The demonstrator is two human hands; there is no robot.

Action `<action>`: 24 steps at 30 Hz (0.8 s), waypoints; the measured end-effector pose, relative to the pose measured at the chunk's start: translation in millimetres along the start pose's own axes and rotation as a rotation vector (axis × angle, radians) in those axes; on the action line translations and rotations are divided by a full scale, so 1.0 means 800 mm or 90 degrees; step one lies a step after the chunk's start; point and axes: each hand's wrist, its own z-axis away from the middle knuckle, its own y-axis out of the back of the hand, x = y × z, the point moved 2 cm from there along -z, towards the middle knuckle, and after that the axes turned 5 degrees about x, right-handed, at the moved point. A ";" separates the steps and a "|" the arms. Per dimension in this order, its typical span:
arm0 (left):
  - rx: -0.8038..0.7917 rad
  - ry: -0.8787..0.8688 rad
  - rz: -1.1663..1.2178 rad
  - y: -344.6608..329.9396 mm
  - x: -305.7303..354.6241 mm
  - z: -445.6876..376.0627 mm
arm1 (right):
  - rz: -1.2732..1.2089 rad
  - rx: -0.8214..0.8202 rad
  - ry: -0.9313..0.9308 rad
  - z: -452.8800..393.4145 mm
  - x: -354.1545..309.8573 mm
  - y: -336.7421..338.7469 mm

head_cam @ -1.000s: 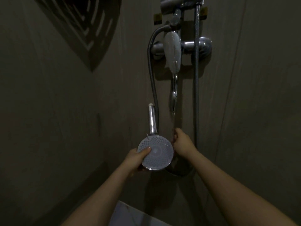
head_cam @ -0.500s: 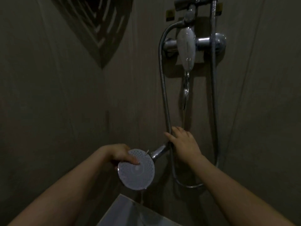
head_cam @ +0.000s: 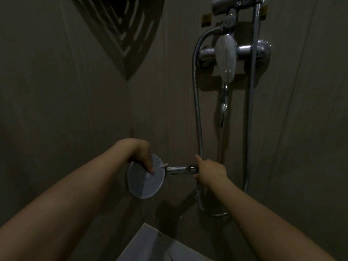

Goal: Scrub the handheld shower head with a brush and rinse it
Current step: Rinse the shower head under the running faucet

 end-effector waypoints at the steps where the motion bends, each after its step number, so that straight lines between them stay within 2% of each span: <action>1: 0.009 0.001 -0.025 0.006 0.004 0.003 | -0.011 -0.006 -0.004 0.001 -0.002 0.003; 6: 0.022 0.006 -0.199 0.035 0.034 0.017 | -0.071 -0.006 -0.005 0.005 -0.009 0.008; 9: 0.029 0.042 -0.305 0.055 0.060 0.036 | -0.112 -0.053 -0.019 0.004 -0.008 0.001; 12: 0.053 0.028 -0.410 0.074 0.085 0.053 | -0.146 -0.097 0.004 0.004 -0.015 -0.004; 14: 0.055 -0.008 -0.421 0.078 0.090 0.047 | -0.191 -0.077 0.057 0.006 -0.023 -0.002; 16: 0.087 -0.066 -0.396 0.076 0.096 0.037 | -0.285 -0.017 0.061 0.010 -0.017 0.003; 19: 0.292 -0.187 -0.211 0.064 0.117 0.026 | -0.364 0.054 -0.018 0.014 0.024 0.003; 21: 0.417 -0.226 0.050 0.046 0.126 0.010 | -0.389 0.056 -0.081 0.018 0.061 -0.003; 23: 0.471 -0.201 0.349 0.024 0.133 -0.011 | -0.449 0.064 -0.153 0.027 0.091 -0.009; 24: 0.450 -0.173 0.482 0.009 0.141 -0.021 | -0.491 0.074 -0.190 0.032 0.102 -0.010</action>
